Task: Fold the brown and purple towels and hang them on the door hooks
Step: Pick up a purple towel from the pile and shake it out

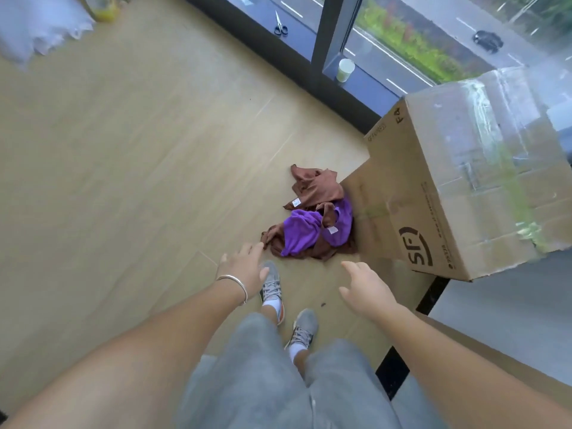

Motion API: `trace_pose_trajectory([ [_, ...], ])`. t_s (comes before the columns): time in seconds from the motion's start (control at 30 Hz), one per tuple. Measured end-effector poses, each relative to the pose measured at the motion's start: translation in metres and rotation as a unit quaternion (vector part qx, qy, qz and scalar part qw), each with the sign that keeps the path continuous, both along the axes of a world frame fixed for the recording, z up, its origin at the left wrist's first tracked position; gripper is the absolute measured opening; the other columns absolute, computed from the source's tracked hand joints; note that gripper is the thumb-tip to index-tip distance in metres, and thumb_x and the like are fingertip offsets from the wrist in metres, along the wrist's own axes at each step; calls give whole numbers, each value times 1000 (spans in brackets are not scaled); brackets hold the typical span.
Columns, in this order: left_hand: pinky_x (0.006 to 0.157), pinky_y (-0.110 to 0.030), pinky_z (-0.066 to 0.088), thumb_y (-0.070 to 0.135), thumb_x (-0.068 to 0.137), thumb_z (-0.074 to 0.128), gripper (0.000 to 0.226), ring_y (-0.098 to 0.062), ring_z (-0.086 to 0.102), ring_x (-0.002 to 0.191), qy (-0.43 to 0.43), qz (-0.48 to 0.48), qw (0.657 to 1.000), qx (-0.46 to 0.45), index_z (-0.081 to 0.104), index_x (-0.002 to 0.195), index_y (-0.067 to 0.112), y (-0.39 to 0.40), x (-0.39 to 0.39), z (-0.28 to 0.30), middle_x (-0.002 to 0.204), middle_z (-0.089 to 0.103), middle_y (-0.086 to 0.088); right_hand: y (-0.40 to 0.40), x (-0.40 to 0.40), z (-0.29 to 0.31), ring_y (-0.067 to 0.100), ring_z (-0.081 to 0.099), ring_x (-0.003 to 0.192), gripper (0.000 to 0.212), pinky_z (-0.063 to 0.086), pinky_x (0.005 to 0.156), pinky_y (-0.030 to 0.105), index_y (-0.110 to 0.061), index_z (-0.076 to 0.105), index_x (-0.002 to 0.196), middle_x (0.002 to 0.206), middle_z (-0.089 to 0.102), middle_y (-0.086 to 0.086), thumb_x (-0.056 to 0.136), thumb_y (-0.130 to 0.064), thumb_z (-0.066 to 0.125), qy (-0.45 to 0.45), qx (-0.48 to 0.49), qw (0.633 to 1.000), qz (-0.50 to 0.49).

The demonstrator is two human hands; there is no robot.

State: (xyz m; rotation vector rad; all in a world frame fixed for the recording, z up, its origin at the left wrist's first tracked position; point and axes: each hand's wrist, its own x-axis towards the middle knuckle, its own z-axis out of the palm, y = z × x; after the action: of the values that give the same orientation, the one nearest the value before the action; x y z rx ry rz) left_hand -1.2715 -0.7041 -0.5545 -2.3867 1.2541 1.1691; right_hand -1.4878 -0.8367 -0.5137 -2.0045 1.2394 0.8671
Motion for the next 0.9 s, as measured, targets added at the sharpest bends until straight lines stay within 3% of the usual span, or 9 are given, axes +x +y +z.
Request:
trace_pose_trajectory([
  [0.27,105,-40,33,43,97,41,58,-27,47,127,50,-18,998,44,22,149,24,-8,3,-117,147,36,-2,-14,18,-106,24,44,127,55,41,99,36,-20,38,142,138,43,4,89,-25,53,20,48,999,15],
  [0.4,97,-37,42,41,97,43,57,-29,50,122,102,31,992,67,24,148,24,-10,-4,-177,143,42,-3,-32,28,-161,25,46,124,47,42,95,34,-21,44,134,133,46,4,89,-25,53,22,50,998,39],
  [0.57,88,-34,42,38,98,44,48,-31,53,117,152,111,979,77,35,141,20,-30,-24,-246,136,50,-9,-62,47,-244,24,44,126,55,41,100,36,-22,40,141,137,43,2,88,-24,55,7,36,992,119],
  [0.73,101,-37,39,40,97,47,53,-30,46,128,151,183,971,41,36,142,14,-45,-39,-328,141,46,-11,-90,72,-322,27,45,123,55,44,96,40,-20,41,141,137,44,3,88,-22,54,-15,-6,975,221],
  [0.9,99,-40,41,41,96,48,53,-34,48,124,159,269,949,40,39,138,9,-56,-42,-408,139,44,-15,-111,106,-397,31,43,126,60,47,93,46,-22,36,144,141,39,5,87,-18,53,-42,-27,960,274],
])
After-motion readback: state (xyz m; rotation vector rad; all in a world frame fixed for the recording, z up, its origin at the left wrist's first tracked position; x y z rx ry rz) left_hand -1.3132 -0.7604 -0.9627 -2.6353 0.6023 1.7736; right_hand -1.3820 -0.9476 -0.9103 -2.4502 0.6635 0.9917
